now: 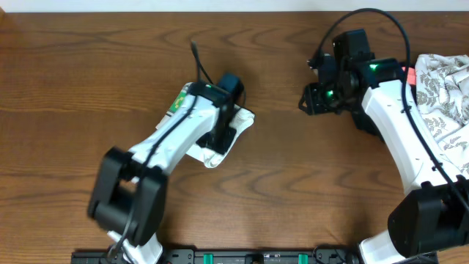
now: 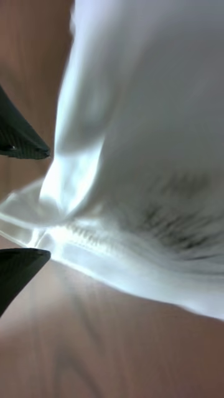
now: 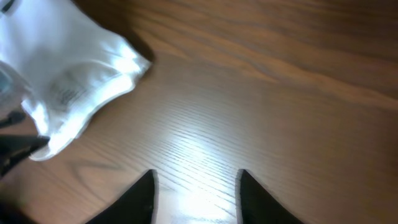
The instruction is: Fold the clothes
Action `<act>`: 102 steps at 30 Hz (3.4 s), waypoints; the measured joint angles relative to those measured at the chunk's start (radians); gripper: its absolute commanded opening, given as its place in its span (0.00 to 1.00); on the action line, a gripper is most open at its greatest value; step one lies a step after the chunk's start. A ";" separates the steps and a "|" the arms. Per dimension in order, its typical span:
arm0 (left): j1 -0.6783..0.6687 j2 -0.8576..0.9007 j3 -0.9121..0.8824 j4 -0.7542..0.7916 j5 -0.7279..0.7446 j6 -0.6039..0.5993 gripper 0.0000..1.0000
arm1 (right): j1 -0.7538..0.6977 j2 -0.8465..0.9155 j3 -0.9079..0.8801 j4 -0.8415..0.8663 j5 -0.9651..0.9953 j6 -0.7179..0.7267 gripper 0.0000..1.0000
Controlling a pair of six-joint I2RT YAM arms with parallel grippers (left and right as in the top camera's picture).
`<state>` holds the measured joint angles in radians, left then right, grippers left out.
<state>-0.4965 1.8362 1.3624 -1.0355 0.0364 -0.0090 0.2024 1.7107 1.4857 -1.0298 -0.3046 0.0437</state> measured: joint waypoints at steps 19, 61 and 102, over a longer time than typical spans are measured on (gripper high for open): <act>0.513 -0.410 0.041 0.045 -0.211 -0.369 0.58 | 0.375 0.111 0.006 0.914 -0.556 0.233 0.14; 0.706 -0.410 0.041 0.040 -0.148 -0.435 0.64 | 0.443 0.608 0.006 1.560 -0.757 0.742 0.37; 0.706 -0.410 0.041 0.040 -0.147 -0.435 0.64 | 0.546 0.491 -0.071 0.873 -0.677 0.375 0.33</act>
<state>0.2096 1.4261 1.4033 -0.9958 -0.1108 -0.4442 0.7486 2.2021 1.4147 -0.1566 -0.9813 0.4191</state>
